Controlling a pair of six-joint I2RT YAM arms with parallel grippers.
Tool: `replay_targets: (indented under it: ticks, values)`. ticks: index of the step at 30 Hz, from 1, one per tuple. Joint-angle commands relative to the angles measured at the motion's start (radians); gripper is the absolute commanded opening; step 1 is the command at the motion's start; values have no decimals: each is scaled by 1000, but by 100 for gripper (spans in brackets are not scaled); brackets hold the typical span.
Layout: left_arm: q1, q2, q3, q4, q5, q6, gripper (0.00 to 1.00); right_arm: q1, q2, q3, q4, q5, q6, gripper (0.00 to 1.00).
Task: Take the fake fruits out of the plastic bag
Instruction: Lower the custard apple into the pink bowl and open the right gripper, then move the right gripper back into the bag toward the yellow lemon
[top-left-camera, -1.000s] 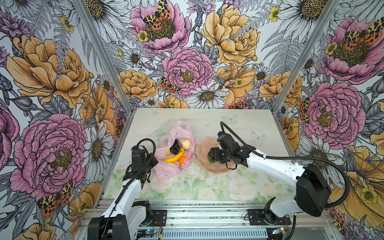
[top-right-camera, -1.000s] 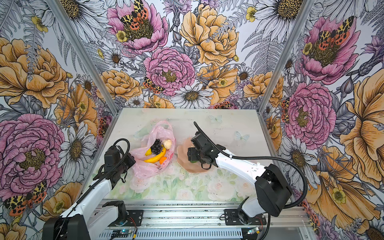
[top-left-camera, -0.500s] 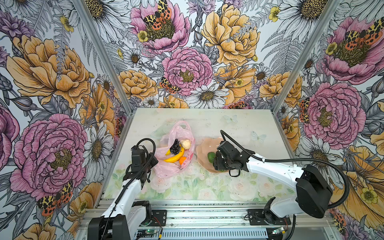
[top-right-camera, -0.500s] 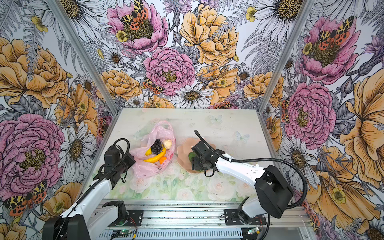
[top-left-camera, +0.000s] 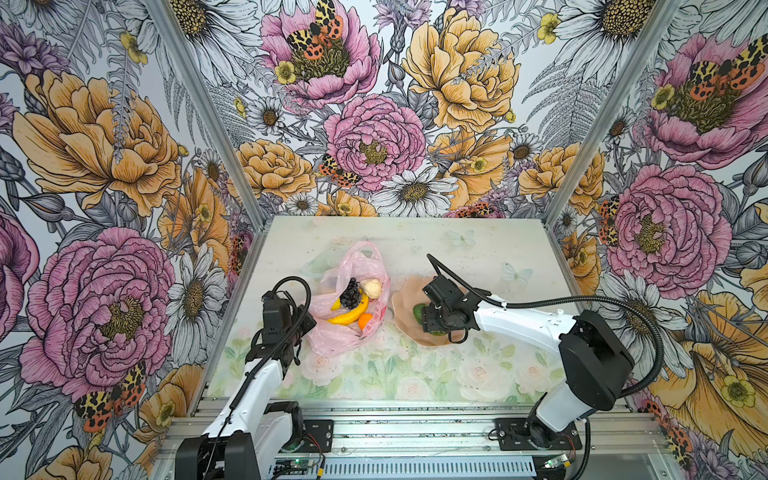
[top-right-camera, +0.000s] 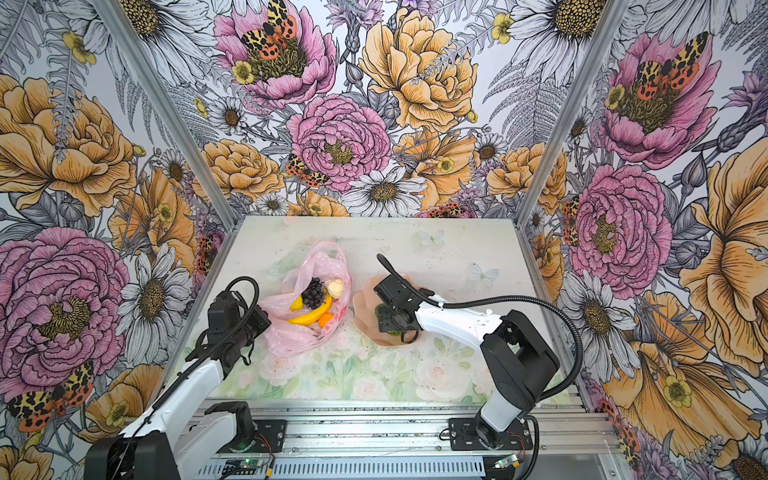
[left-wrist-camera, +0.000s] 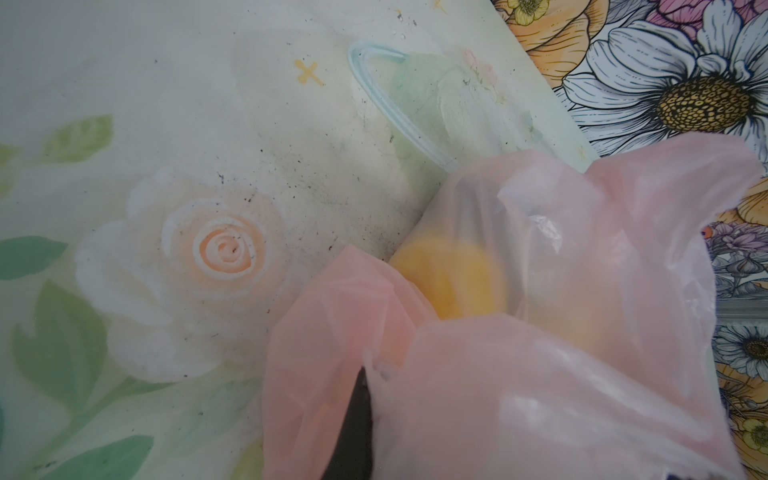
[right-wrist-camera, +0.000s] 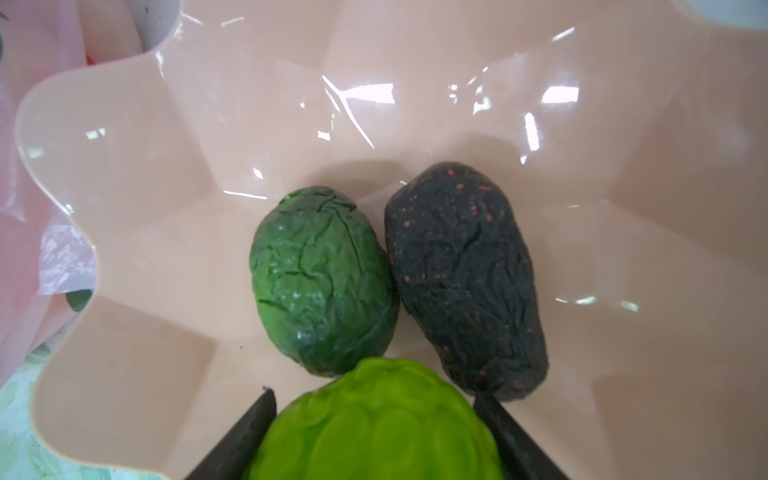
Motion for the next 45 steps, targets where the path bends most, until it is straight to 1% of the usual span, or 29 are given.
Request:
replay_targets:
  ticks: [1,8,16,23,26,29,33,37,41,45]
  values:
    - [4,-16,-12,33,3,20,0,-14,40,49,1,56,-31,72]
    - [4,-16,-13,35,1,21,0,-16,79,85,4,86,-47,74]
    - [4,-13,-12,37,4,22,0,-16,78,83,12,82,-58,84]
    - [4,-8,-12,41,10,21,0,-15,44,76,8,78,-61,84]
    - [1,4,-8,40,24,21,0,-14,3,82,7,76,-58,84]
    - [-28,2,11,6,20,10,0,-1,-37,107,8,84,-50,83]
    - [-87,-65,24,-94,-29,-62,0,64,-31,196,13,126,-64,82]
    - [-153,-184,3,-156,-66,-137,0,164,55,324,41,123,-108,81]
    - [-207,-320,-10,-258,-169,-173,0,224,180,448,91,46,-155,77]
    - [-201,-430,-34,-351,-216,-210,0,261,311,578,112,-6,-205,74]
